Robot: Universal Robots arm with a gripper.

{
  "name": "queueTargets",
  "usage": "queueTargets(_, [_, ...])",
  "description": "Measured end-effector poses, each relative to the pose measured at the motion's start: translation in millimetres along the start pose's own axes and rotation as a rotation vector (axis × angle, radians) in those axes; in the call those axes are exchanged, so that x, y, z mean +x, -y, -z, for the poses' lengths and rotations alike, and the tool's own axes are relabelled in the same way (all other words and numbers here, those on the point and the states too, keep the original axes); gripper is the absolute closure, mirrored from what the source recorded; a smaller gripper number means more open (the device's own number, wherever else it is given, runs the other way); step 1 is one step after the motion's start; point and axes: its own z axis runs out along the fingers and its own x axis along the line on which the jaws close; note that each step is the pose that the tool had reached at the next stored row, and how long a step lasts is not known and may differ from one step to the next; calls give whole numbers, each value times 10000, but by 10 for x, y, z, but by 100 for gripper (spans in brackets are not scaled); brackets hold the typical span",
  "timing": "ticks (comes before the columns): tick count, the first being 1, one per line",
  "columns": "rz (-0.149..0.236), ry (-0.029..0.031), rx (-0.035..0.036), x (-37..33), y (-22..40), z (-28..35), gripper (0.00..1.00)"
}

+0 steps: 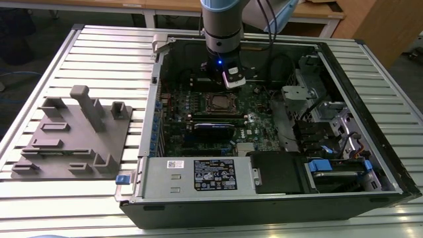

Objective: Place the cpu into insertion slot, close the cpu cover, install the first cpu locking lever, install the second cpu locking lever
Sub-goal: 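Install the first cpu locking lever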

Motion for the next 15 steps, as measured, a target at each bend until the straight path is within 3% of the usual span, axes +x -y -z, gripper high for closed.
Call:
queueTargets(4, [7,30,-7,1,4,-16,90])
queueTargets(15, [6,31,-7,-5,16,-15,90])
